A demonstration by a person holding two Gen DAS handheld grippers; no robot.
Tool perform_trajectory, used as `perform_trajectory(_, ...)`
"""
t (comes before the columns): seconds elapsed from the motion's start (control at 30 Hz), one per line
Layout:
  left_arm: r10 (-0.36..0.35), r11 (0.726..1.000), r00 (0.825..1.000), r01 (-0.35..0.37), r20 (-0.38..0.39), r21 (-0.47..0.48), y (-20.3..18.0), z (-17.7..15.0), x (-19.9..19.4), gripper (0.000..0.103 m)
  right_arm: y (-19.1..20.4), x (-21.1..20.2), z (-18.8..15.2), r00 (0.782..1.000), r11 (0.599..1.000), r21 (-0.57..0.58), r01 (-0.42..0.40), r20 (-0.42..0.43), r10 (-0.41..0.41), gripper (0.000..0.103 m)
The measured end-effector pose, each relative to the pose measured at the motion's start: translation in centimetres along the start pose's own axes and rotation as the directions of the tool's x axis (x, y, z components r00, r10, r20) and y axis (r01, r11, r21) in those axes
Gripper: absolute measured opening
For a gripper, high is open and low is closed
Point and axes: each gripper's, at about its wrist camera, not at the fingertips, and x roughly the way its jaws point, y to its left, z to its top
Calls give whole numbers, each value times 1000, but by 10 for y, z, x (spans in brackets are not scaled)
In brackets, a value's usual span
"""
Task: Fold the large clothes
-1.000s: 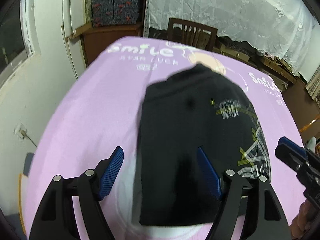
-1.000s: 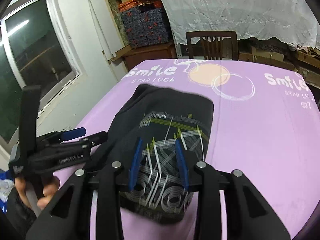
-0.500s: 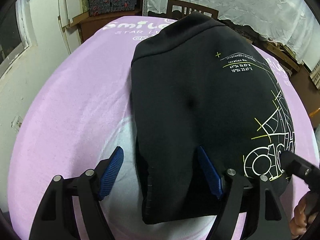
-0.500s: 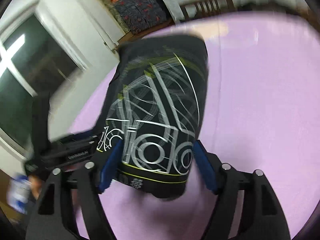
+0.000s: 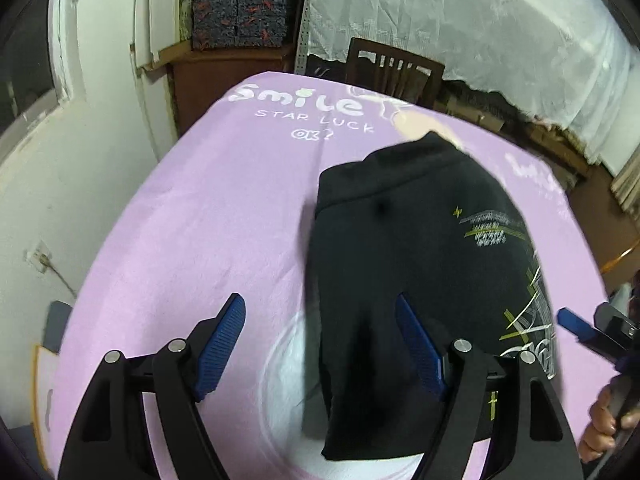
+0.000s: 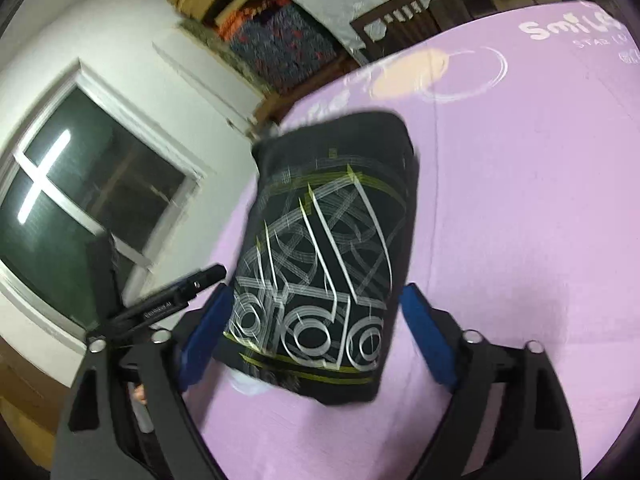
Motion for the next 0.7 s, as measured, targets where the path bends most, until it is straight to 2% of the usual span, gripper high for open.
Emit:
perform_trajectory(0.17, -4, 999, 1000, 5, -15, 42, -5, 2, 19, 78, -14, 4, 11, 999, 996, 74, -52, -9, 53, 91)
perform_trajectory(0.4, -10, 997, 999, 13, -44, 71, -4, -8, 44, 78, -17, 38, 19, 995, 999, 44, -30, -90, 34, 91)
perform_trajectory(0.5, 10, 995, 1000, -8, -21, 98, -8, -12, 43, 79, -16, 51, 19, 993, 999, 25, -32, -114, 34, 93)
perform_trajectory(0.6, 17, 993, 1000, -16, -13, 117, -13, -15, 43, 80, -15, 62, 21, 992, 1000, 7, -29, -119, 30, 99)
perform_trajectory(0.7, 32, 990, 999, -31, -7, 138, -18, -19, 44, 80, -15, 67, 23, 993, 999, 6, -34, -116, 34, 99)
